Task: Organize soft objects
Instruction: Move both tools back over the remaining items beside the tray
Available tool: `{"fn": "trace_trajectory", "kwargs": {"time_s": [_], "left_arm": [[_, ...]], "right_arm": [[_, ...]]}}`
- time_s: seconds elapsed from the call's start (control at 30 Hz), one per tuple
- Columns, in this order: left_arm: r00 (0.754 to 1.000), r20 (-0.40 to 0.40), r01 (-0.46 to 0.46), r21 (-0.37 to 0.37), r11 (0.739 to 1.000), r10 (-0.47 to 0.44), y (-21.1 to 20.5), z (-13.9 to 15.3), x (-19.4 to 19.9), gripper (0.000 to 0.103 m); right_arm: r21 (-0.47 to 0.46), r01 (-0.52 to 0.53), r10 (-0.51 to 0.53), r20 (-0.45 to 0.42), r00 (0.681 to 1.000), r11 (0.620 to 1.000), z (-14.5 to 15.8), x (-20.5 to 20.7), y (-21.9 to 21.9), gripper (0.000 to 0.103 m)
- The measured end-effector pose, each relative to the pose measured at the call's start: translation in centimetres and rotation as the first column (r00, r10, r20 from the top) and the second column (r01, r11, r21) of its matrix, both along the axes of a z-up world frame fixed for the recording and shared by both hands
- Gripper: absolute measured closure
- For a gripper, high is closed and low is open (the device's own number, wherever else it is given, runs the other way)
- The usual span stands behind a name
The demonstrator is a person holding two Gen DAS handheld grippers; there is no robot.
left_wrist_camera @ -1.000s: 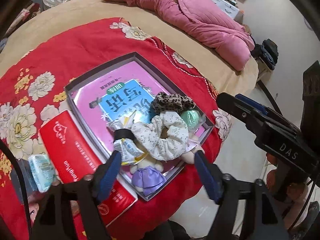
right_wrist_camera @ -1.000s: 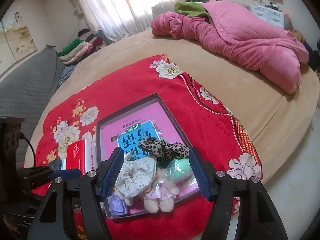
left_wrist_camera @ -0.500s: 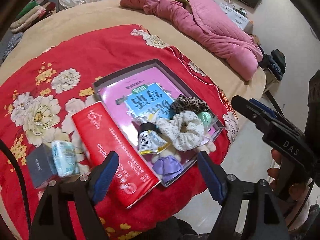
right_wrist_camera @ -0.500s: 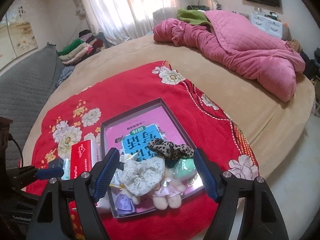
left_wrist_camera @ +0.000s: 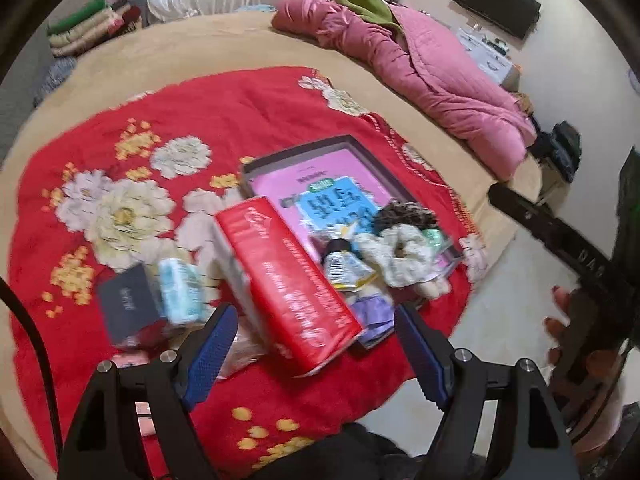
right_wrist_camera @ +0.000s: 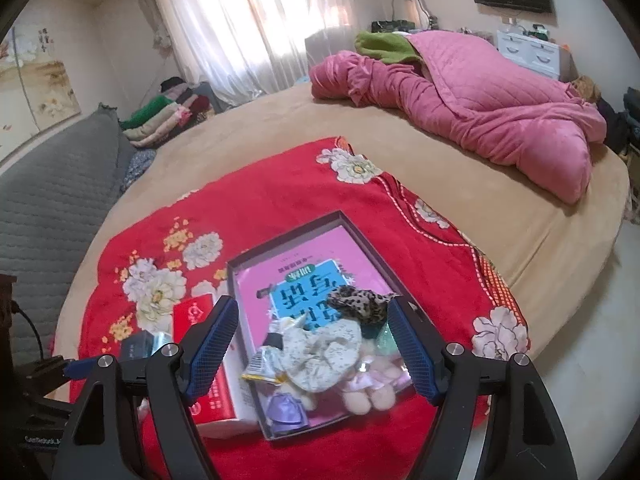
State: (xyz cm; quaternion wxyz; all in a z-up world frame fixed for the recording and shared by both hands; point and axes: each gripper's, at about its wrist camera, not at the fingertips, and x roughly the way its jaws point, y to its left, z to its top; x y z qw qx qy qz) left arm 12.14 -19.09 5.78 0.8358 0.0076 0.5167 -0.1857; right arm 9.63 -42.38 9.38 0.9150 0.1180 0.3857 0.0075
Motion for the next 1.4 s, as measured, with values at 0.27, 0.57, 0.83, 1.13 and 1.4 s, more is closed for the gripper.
{"fn": "trace_trajectory", "kwargs": {"time_s": [0.27, 0.57, 0.83, 1.13, 1.4], "left_arm": [[0.999, 0.031, -0.035, -0.009, 0.999, 0.035, 2.7, 1.2, -1.1, 0.023], [0.994, 0.061, -0.086, -0.003, 0.996, 0.086, 6.1, 2.1, -2.5, 0.023], [0.989, 0.07, -0.131, -0.013, 0.991, 0.132, 9.3, 2.7, -3.3, 0.023], [0.973, 0.064, -0.22, -0.021, 0.975, 0.221, 14.4, 3.0, -3.7, 0.023], [0.95, 0.048, -0.307, -0.031, 0.951, 0.308, 19.3, 2.6, -3.8, 0.023]], "right_arm": [[-0.019, -0.05, 0.051, 0.02, 0.999, 0.999, 1.7, -0.6, 2.8, 0.025], [-0.042, -0.11, 0.112, 0.055, 0.992, 0.993, 3.7, -1.1, 6.3, 0.025], [-0.076, -0.188, 0.194, 0.071, 0.978, 0.979, 5.0, -1.3, 10.5, 0.025], [-0.101, -0.283, 0.289, 0.058, 0.955, 0.954, 5.0, -1.1, 15.2, 0.025], [-0.107, -0.336, 0.342, 0.047, 0.939, 0.936, 4.4, -0.8, 17.9, 0.025]]}}
